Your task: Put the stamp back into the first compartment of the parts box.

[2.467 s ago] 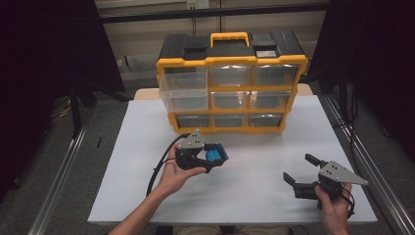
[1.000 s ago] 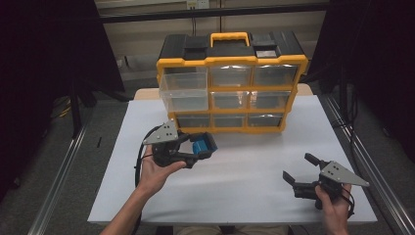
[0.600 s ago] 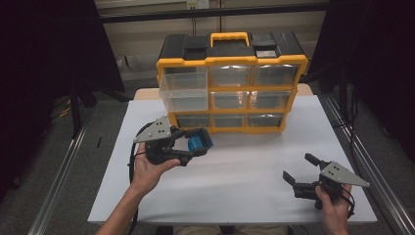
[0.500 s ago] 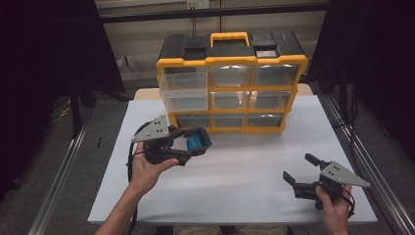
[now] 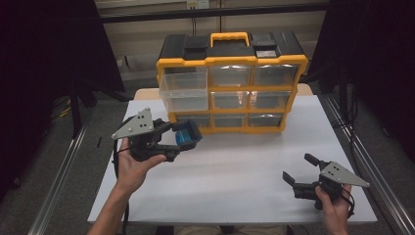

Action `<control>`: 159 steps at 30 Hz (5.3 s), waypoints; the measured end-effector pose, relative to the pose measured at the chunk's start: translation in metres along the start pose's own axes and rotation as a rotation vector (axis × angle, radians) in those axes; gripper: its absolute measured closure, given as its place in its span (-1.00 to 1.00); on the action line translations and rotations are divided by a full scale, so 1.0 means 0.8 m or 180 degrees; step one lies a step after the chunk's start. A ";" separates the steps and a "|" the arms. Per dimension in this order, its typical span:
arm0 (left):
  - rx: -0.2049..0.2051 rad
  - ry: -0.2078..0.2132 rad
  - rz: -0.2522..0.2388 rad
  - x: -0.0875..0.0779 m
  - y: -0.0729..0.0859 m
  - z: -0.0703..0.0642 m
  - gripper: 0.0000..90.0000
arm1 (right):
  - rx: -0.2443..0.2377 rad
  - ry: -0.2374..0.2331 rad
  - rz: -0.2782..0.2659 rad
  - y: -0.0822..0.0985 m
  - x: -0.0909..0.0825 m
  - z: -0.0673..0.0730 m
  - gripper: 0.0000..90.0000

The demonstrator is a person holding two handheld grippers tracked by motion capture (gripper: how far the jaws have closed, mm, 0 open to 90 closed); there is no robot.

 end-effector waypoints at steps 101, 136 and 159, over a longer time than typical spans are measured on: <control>0.0071 -0.0311 0.1367 0.030 -0.084 0.173 -0.09 | 0.0004 -0.0020 0.0022 0.002 0.003 -0.002 -1.00; -0.0012 -0.0960 0.0449 -0.011 -0.077 0.172 -0.93 | 0.0032 0.0023 0.0004 0.002 0.007 -0.007 -1.00; -0.0161 -0.1503 -0.0009 -0.043 -0.026 0.160 -0.96 | 0.0012 0.0052 -0.0006 0.001 0.003 -0.003 -1.00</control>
Point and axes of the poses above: each handheld gripper's, and its own axes: x roughly forward along the jaws, y roughly out of its underside, z roughly to its left, the point moved 8 cm from there along x, roughly forward along the jaws, and after that the axes turned 8 degrees about x, right-handed, at the moved point
